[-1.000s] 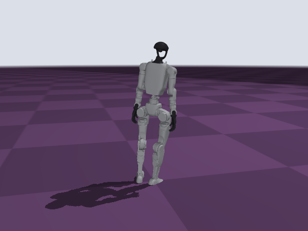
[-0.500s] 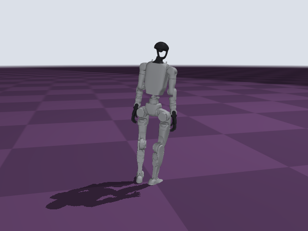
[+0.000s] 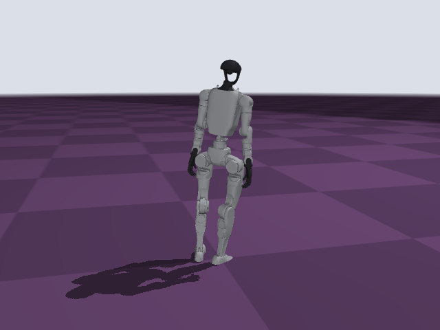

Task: Upper body actions

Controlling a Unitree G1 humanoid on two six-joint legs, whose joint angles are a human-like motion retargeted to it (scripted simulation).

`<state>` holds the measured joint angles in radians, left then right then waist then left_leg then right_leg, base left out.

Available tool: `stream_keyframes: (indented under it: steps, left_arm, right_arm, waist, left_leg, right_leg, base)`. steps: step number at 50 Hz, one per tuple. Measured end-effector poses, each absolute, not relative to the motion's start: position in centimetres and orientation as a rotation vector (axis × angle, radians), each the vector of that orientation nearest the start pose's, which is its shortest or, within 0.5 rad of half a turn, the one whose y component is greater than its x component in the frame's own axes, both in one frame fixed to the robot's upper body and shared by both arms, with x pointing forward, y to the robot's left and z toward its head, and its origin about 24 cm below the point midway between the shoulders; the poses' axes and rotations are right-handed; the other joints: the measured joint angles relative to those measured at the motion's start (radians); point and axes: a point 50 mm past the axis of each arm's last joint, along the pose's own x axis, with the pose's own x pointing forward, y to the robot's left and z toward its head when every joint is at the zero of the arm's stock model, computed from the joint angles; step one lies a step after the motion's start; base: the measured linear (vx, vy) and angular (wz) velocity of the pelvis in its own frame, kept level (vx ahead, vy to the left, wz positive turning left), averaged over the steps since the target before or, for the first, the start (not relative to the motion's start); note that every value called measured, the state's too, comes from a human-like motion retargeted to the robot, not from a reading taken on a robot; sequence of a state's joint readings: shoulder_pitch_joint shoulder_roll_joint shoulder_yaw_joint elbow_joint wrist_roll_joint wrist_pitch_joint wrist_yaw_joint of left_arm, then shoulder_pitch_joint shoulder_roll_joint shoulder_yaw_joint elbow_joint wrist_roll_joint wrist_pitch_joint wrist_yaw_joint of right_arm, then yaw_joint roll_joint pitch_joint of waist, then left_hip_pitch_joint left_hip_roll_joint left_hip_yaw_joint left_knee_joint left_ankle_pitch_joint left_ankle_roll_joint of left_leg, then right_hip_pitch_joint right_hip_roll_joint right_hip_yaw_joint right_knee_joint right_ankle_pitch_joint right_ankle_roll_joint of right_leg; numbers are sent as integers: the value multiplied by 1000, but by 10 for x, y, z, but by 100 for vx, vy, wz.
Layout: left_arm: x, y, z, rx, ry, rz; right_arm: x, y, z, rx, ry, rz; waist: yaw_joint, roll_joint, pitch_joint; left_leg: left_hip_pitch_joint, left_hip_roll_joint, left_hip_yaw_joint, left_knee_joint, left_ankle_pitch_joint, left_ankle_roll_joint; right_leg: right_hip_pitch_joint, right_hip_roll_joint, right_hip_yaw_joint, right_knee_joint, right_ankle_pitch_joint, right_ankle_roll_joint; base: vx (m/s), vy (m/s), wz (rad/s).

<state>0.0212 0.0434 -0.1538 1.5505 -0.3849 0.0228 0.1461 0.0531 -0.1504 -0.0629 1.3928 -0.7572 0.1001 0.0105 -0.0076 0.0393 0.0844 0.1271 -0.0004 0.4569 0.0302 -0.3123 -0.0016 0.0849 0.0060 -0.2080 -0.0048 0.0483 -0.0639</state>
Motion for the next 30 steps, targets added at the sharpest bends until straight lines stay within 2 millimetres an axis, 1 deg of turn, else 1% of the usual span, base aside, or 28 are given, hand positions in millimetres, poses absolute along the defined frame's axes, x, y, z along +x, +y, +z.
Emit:
stream_keyframes:
  steps: [30]
  left_arm:
    - [3,171,-182,-47,1596,320]
  right_arm:
    - [21,-219,-176,-711,1531,374]
  waist:
    - [2,-2,0]
  left_leg:
    - [-1,1,0,-1,8,0]
  right_leg:
    - [-1,1,-1,0,1,-2]
  base:
    - [0,0,0]
